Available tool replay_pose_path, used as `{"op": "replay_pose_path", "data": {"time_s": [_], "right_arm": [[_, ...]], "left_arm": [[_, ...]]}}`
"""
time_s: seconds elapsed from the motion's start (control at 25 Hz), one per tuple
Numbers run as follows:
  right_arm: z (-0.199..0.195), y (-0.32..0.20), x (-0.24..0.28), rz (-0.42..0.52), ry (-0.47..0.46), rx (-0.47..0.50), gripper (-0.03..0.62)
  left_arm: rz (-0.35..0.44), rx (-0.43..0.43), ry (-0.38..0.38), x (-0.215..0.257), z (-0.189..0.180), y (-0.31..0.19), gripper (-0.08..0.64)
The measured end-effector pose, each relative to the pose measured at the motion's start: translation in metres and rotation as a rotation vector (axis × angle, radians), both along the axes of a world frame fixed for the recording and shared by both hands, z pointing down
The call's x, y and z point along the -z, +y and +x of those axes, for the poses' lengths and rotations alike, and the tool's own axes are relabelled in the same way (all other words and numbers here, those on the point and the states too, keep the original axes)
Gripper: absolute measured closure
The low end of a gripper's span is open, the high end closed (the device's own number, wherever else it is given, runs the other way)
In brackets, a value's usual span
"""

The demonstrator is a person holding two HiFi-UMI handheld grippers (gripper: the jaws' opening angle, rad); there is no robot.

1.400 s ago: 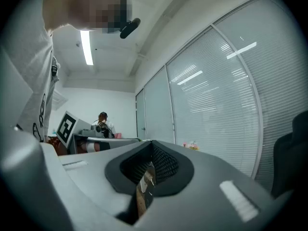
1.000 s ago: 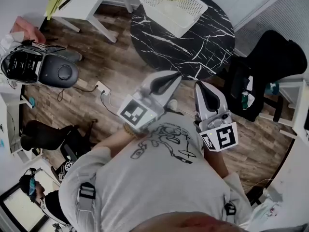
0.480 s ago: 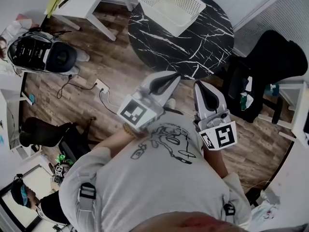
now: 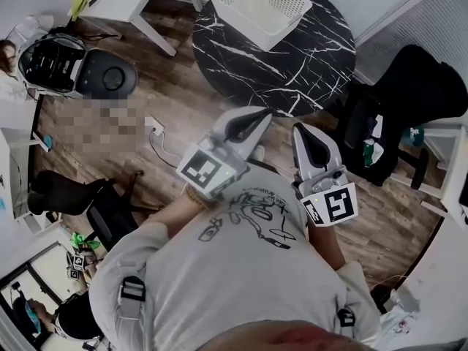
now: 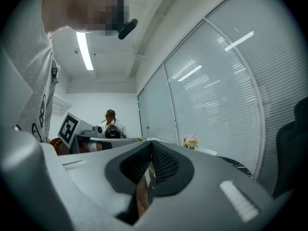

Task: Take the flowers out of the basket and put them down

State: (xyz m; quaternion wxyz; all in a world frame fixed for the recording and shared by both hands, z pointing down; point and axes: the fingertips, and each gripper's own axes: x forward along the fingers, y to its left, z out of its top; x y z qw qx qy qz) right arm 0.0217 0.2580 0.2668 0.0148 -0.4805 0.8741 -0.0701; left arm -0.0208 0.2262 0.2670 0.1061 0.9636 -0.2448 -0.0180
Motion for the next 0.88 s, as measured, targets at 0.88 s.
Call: {"op": "replay_pose_path", "data": {"time_s": [0.88], "right_arm": [[-0.021,-0.092,-0.006,0.002,-0.002,0.019,0.586]], "left_arm": [[-0.01,0.017,-0.002,-0.007,-0.022,-0.091,0.557]]}}
